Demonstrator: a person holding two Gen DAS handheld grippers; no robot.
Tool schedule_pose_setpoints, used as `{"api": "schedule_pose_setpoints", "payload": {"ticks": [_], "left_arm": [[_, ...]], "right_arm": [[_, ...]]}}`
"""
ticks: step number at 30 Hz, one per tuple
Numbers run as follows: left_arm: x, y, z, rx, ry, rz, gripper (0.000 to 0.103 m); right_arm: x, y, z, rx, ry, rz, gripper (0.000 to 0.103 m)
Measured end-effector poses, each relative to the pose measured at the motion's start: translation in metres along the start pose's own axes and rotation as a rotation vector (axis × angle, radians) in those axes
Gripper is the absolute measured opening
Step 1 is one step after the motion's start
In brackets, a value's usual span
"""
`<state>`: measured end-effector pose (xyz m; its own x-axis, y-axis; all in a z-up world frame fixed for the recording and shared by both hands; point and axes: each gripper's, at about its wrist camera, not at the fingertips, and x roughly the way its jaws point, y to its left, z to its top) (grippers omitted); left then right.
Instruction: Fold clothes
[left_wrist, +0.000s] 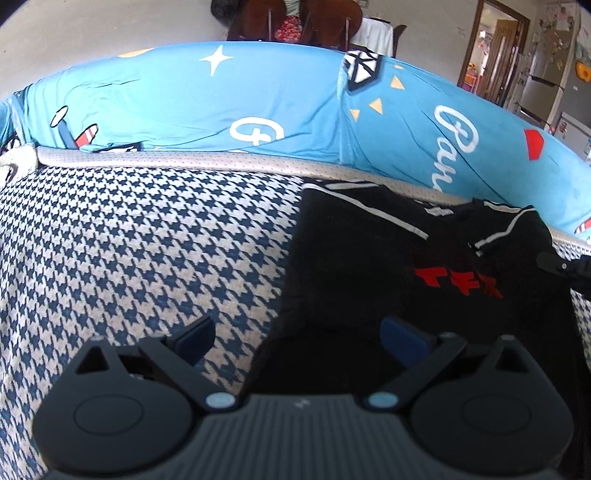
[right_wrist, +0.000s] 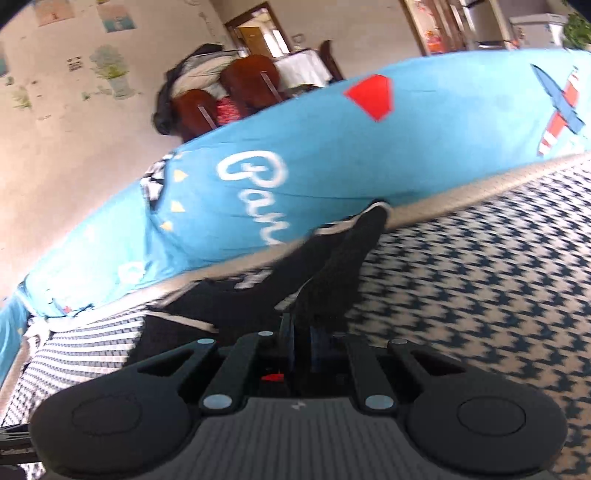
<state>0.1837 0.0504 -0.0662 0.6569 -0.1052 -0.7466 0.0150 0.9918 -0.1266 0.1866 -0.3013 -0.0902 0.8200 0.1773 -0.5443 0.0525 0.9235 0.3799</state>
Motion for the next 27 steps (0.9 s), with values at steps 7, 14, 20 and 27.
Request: {"api": "schedule_pose_setpoints", "payload": {"ticks": [7, 14, 20, 27], "left_arm": [[-0.004, 0.028, 0.004, -0.072, -0.013, 0.041, 0.101], [-0.002, 0.06, 0.0, -0.131, -0.016, 0.101, 0.101], [-0.002, 0.074, -0.002, -0.163, -0.008, 0.112, 0.101], [-0.004, 0.071, -0.001, -0.161, -0.017, 0.107, 0.101]], "right_arm": [[0.016, 0.068, -0.002, -0.074, 0.027, 0.171, 0.01], [0.055, 0.139, -0.034, -0.201, 0.121, 0.302, 0.01], [0.087, 0.155, -0.062, -0.242, 0.187, 0.296, 0.01], [0.083, 0.156, -0.056, -0.229, 0.164, 0.322, 0.01]]}}
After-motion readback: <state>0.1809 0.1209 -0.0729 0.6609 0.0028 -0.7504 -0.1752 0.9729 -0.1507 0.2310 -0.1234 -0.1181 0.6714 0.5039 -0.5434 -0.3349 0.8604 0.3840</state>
